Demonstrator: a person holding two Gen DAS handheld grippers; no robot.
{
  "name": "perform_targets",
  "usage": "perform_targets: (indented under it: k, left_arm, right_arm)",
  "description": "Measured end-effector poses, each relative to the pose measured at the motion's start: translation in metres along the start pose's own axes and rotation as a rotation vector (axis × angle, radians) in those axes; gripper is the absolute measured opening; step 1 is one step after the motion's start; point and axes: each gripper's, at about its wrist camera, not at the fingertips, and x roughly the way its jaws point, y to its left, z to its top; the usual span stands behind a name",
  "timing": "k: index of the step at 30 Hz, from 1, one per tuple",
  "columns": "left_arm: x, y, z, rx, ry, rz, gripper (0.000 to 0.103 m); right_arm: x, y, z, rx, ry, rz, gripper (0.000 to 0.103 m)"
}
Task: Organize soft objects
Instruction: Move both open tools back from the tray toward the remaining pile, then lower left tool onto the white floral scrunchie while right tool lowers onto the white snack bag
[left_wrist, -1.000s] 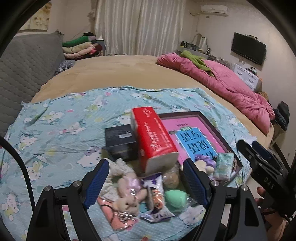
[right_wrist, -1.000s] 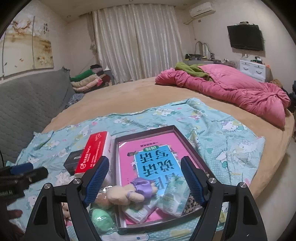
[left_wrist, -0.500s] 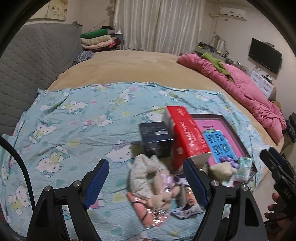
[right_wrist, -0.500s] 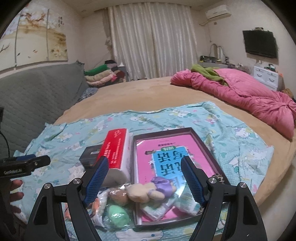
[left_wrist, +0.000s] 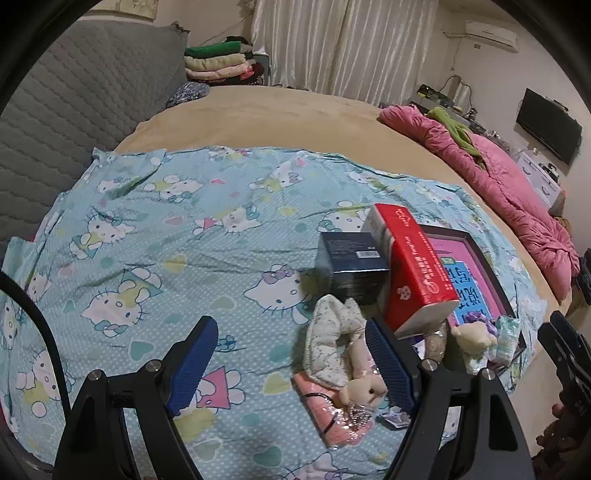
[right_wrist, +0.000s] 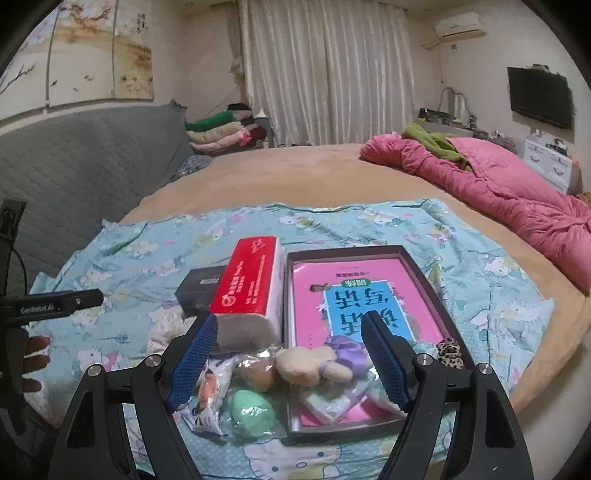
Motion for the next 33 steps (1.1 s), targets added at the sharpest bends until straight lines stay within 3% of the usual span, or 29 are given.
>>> perform_targets:
  k: [10,26,33]
  left_arm:
    - [0.019,0.012,-0.009,-0.025,0.040,0.003,0.082]
    - [0.054,0.020,-0.023,-0.040,0.095,-0.046,0.082]
    - [0.072,0.020,-0.025,-0.072,0.102,-0.099,0.082]
  right_arm:
    - [0.016,0.038,-0.016,-0.080,0.087,0.077,0.081]
    - [0.065,0.081,-0.052,-0.186,0.266,0.099,0.081]
    - [0.082,0.085,-0.059,-0.191,0.310,0.089,0.064]
